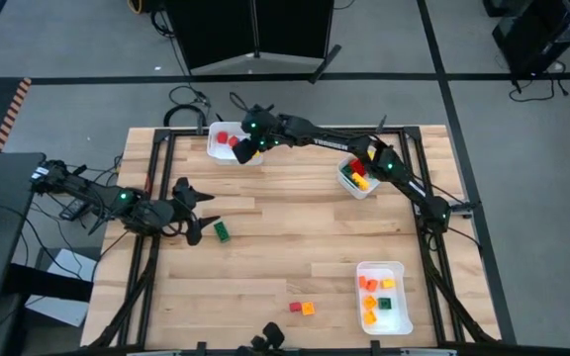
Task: Sort blocks by size
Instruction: Put the blue square block into the top left white bin
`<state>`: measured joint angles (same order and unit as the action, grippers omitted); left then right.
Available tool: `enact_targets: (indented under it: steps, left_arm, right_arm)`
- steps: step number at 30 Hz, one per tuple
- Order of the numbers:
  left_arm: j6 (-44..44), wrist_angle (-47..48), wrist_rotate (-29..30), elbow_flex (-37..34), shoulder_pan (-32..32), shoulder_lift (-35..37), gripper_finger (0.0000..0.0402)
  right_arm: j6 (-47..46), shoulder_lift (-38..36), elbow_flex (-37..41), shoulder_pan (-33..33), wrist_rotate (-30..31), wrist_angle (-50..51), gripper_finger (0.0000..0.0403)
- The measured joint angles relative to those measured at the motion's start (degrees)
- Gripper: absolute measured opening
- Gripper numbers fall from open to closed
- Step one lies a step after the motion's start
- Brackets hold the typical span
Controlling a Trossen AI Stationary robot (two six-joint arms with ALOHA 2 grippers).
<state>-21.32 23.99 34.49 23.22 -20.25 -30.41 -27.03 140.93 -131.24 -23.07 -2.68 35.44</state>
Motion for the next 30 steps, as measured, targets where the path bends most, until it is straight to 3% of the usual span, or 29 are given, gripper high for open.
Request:
enact_targets:
  steps: [22,30]
  left_arm:
    - [-2.0,0.2,3.0,0.0,0.0,-0.3,0.0312]
    - [-3.9,0.3,3.4,0.0,0.0,-0.3,0.0312]
  right_arm:
    - [11.6,1.5,1.8,-0.5,2.8,-1.0,0.0168]
    - [11.8,1.5,3.5,-0.5,2.9,-1.3,0.0173]
